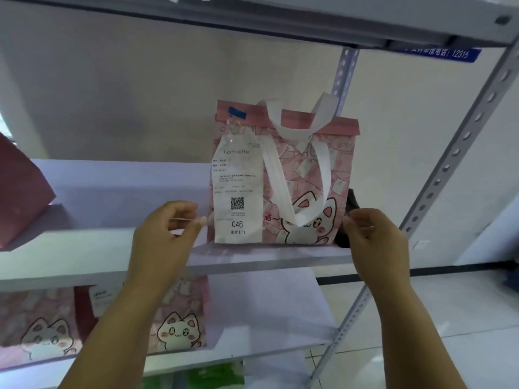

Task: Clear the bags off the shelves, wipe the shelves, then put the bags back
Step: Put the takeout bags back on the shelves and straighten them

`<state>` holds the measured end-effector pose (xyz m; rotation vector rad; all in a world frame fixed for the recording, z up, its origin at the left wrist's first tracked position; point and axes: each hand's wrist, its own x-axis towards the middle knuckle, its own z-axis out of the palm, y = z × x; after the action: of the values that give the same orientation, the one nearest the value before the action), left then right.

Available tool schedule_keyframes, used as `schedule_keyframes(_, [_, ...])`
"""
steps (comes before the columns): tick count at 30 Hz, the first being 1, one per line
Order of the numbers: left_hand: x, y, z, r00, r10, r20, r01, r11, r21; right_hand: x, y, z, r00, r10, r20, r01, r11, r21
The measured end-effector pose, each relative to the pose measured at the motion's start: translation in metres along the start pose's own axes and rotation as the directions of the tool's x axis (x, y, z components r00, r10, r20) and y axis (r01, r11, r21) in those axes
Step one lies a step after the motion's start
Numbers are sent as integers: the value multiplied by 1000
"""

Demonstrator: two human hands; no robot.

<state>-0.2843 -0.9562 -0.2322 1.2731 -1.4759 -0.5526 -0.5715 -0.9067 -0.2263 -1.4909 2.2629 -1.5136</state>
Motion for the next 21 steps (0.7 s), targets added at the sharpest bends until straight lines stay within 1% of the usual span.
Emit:
schedule_keyframes(3, [-13, -6, -15, 1000, -15, 24, 14, 1000, 22, -20, -12, -3, 997, -73, 20, 73, 997, 23])
schedule_keyframes(8, [-40, -28, -54, 994, -84, 76, 81, 996, 41, -61, -36, 4, 979, -157, 131, 158, 987, 0])
schedule_keyframes(14, [-80, -68, -120, 980, -157, 122, 141, 982, 128, -124, -64, 28, 931, -149, 334, 183, 981, -71])
schedule_keyframes(17, [-102, -91, -152, 975, -192, 115, 166, 966, 200, -156, -76, 44, 886, -118, 448, 178, 979, -94])
schedule_keyframes(21, [-129, -116, -189, 951, -290, 107, 258, 935, 242, -195, -90, 65, 826, -108, 553, 208, 971, -121])
